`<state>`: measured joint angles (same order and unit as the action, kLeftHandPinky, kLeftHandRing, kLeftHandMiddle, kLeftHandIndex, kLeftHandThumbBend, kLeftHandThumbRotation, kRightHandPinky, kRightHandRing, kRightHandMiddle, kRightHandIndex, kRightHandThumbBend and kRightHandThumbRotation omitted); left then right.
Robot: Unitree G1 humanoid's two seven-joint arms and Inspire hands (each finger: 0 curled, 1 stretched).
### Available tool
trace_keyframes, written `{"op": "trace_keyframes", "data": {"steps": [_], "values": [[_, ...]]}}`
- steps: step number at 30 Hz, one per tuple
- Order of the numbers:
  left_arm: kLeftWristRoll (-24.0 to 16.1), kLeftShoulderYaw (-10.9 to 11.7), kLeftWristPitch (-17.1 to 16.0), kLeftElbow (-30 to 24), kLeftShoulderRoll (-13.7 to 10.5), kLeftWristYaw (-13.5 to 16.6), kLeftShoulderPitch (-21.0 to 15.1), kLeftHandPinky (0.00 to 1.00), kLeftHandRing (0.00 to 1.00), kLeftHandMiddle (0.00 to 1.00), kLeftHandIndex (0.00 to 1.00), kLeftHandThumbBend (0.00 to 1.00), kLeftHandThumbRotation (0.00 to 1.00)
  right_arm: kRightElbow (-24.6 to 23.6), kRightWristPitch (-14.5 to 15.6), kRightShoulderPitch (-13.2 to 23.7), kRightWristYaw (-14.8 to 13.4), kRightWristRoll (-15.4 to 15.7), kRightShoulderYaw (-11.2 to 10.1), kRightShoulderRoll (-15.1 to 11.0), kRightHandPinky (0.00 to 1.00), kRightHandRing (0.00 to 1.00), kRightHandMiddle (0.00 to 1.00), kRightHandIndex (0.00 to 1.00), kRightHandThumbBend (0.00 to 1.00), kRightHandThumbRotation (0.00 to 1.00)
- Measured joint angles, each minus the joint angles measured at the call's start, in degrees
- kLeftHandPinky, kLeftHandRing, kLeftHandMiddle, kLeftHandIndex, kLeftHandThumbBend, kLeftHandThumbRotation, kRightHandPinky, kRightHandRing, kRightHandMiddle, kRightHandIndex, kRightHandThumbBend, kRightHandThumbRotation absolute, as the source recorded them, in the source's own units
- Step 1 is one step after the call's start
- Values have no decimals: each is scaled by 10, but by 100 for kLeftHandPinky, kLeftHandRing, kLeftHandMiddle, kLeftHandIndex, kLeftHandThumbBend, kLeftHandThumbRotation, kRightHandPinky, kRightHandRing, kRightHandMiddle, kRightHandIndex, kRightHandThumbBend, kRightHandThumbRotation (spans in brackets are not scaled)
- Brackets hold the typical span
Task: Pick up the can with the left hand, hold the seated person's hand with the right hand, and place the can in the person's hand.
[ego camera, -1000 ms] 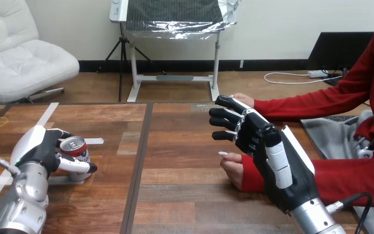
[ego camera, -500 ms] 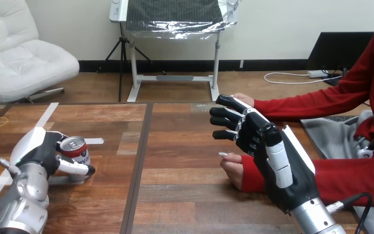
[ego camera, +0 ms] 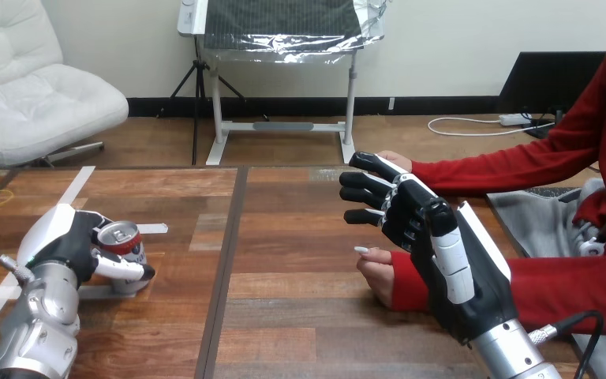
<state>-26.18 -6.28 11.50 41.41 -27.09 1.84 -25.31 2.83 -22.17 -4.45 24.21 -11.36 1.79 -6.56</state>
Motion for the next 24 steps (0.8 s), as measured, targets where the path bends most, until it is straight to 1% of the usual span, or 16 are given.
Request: {"op": "trace_keyframes", "data": {"steps": [6,14,24], "values": [[0,1,-15,-1,0,20,0,42,49,53,52,73,0,-1,0,0,0,0,0,0,76,82,82,86,85,100],[0,1,-18,-2,0,27,0,41,48,52,52,72,0,-1,0,0,0,0,0,0,76,82,82,86,85,100],[4,1,-19,-1,2,35,0,40,46,51,51,74,0,-1,0,0,0,0,0,0,76,82,82,86,86,100]]}}
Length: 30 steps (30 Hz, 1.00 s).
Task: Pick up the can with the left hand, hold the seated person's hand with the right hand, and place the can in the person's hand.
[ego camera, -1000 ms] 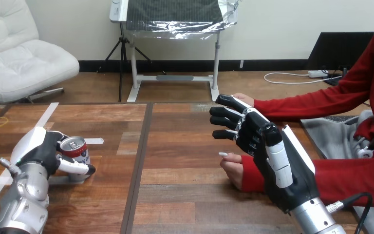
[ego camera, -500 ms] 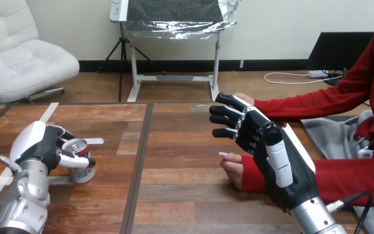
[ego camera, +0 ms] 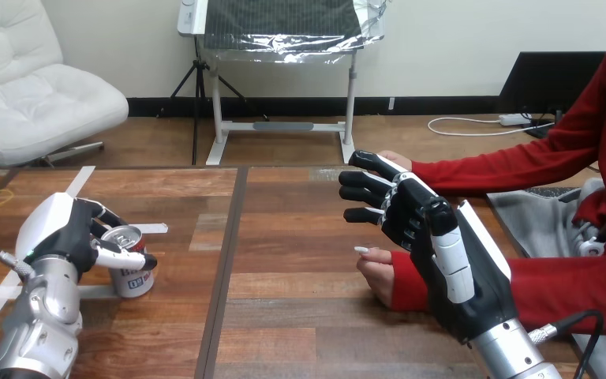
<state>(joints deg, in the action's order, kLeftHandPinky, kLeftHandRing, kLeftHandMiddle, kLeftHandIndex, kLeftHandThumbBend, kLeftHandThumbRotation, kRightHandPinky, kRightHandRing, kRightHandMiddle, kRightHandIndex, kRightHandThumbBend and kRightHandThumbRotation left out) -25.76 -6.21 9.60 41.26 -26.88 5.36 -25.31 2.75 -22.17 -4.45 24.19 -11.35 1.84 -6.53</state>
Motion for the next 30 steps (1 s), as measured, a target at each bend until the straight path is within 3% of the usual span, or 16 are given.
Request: {"op": "trace_keyframes", "data": {"steps": [8,30], "values": [[12,4,0,0,3,14,0,39,44,48,50,74,0,0,0,0,0,0,0,0,76,82,82,86,86,100],[34,7,0,-1,5,15,0,35,40,45,51,76,0,2,0,1,0,7,0,-5,75,82,82,86,85,100]]}}
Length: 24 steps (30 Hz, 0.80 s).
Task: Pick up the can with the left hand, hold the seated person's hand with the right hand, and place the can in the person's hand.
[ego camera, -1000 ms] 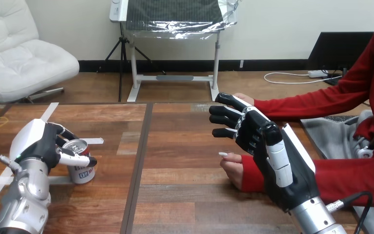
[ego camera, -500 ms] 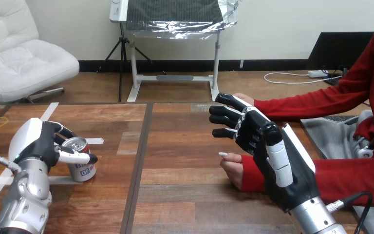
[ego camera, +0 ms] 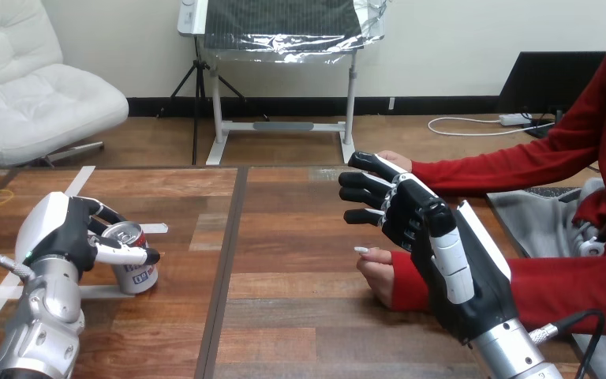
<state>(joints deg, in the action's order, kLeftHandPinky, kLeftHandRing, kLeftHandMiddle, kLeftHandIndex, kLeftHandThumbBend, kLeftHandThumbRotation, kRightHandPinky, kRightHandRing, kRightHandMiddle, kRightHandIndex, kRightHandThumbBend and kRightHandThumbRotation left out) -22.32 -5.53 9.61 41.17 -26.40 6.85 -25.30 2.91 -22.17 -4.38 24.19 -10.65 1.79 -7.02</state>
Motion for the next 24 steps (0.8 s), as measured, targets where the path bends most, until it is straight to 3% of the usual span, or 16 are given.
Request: {"op": "trace_keyframes", "data": {"steps": [7,14,24], "values": [[0,0,0,-6,0,0,1,34,39,45,51,75,0,4,0,2,-4,16,-3,-3,73,81,82,85,88,100],[4,2,-3,-19,0,0,5,33,39,45,50,75,0,22,-1,17,-33,85,-3,-20,72,81,82,84,84,100],[12,17,-9,-74,0,0,29,34,39,44,49,75,0,73,-4,63,-64,177,-3,-75,72,80,81,82,87,93]]}}
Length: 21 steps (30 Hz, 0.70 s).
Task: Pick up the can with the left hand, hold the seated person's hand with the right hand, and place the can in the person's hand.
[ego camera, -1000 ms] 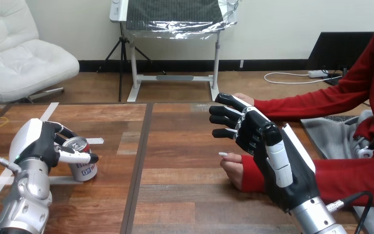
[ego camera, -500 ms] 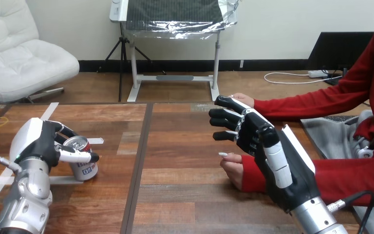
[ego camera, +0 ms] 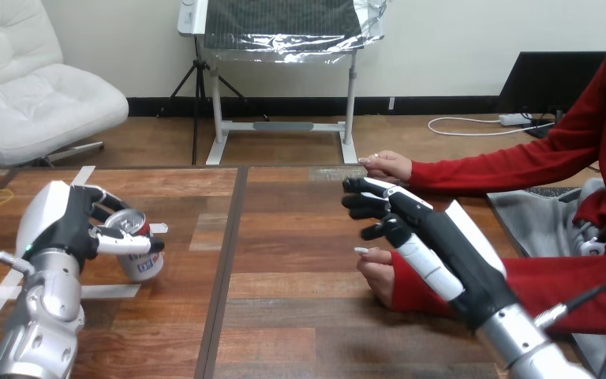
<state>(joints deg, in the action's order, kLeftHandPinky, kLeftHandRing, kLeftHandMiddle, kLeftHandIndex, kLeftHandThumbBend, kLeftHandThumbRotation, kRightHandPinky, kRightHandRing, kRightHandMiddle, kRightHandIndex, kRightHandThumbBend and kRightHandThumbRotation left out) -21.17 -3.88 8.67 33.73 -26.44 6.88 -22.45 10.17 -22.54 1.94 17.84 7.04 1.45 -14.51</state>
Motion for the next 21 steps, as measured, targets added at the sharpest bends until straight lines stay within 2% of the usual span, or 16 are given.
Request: {"op": "trace_keyframes", "data": {"steps": [6,13,21], "values": [[5,8,-1,-47,0,-1,22,33,38,43,48,74,0,33,0,30,-21,42,0,-36,74,82,83,84,85,91],[10,15,0,-91,1,-9,43,32,37,43,48,73,0,64,-3,56,-43,74,0,-58,70,81,84,86,75,87],[21,27,1,-146,4,-21,73,32,37,42,47,73,0,103,-3,86,-68,109,2,-76,69,82,86,87,73,84]]}}
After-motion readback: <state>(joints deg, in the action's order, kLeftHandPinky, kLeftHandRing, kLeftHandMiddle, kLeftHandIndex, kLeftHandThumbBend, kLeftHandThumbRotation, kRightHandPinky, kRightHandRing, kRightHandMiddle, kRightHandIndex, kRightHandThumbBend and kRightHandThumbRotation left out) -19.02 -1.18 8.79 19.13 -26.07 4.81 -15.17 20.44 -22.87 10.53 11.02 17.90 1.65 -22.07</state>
